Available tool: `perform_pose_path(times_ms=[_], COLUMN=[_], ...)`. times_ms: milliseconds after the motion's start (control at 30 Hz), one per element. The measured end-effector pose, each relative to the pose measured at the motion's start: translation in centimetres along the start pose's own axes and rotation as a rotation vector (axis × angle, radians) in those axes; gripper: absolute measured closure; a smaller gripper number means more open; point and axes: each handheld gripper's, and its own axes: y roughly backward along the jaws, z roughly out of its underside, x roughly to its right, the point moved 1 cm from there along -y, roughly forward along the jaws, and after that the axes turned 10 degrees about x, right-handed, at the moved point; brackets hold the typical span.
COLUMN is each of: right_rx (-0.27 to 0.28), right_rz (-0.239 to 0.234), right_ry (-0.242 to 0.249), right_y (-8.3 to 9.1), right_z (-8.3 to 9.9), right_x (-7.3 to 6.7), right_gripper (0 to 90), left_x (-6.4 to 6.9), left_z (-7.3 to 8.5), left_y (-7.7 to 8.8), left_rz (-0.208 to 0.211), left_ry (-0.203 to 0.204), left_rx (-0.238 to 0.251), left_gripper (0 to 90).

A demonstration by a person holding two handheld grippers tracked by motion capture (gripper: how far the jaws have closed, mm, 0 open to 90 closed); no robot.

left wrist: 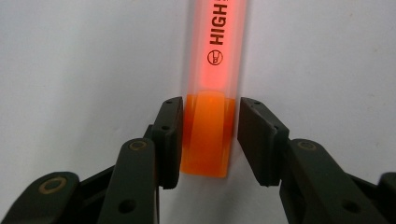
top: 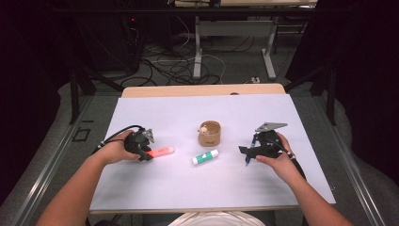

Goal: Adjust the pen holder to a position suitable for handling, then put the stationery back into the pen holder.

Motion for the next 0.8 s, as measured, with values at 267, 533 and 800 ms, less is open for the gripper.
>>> perform_pose_path(times_ms=[267,533,800], right_rx=[-0.003,0.0,0.002], right_rz=[-0.002,-0.001,0.003], right_ry=[0.0,0.0,-0.011], right_y=[-0.06,-0.03,0.03], right_z=[0.0,0.02,-0.08], right_x=[-0.09,-0.05,0.04], right_gripper=[15.5,15.5,15.5], left_x=[0.15,0.17,0.17], left_z=[-0.01,-0.04,-0.09], left_y=[-0.03,-0.03,-0.01], left_rz=[0.009,0.01,0.01], left_ry=[-0.011,-0.018,-0.014], left_rx=[0.003,0.001,-0.003], left_gripper=[65.7,66.2,66.3])
